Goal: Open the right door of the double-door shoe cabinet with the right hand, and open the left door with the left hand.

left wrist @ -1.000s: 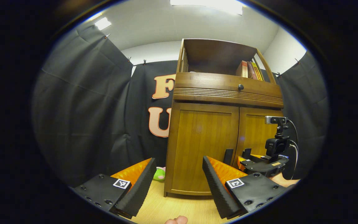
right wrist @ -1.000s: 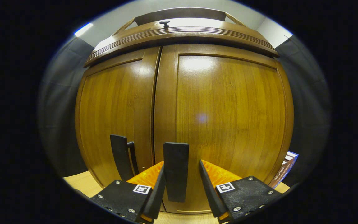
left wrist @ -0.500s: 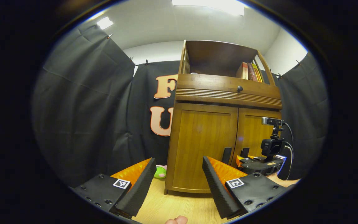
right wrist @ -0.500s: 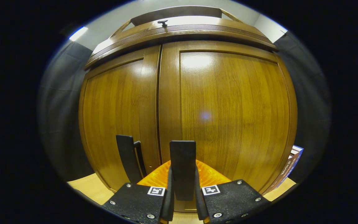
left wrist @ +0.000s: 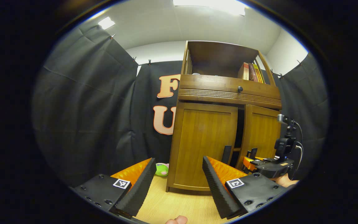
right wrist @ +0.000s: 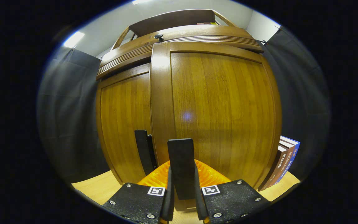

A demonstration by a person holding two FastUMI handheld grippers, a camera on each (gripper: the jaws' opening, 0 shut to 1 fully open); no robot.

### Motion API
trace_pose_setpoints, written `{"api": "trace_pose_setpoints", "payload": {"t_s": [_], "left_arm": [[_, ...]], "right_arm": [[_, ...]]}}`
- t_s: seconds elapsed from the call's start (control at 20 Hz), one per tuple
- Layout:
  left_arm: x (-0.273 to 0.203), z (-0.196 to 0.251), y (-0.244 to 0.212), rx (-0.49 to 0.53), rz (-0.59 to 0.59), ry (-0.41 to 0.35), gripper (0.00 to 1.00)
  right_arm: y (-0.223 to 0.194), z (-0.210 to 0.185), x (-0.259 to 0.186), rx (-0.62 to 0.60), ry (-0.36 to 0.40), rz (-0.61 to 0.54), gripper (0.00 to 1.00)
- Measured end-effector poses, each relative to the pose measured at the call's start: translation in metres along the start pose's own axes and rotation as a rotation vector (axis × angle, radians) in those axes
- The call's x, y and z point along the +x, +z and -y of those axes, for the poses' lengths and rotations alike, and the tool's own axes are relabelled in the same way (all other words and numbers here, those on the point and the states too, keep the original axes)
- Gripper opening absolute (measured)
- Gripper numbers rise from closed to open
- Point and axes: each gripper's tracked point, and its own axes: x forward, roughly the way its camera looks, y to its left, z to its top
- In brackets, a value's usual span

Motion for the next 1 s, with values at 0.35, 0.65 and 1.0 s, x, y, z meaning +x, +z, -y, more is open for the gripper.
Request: {"api": "trace_pose_setpoints", "payload": {"t_s": [0.35,0.65,1.0], "left_arm": [[0.000,0.027,-0.001,-0.011,-0.002,-0.036,0.95],[0.002,0.051,-0.004,-0.006,0.001,-0.067,0.95],[0.005,0.082,-0.015,-0.021,-0.010,-0.110,0.95]], "right_arm": [[0.004,0.023,-0.060,0.007,0.017,-0.009,0.28],[0.008,0.053,-0.102,0.019,-0.018,-0.022,0.27],[0.011,0.118,-0.151,0.007,-0.144,-0.018,0.18]]}}
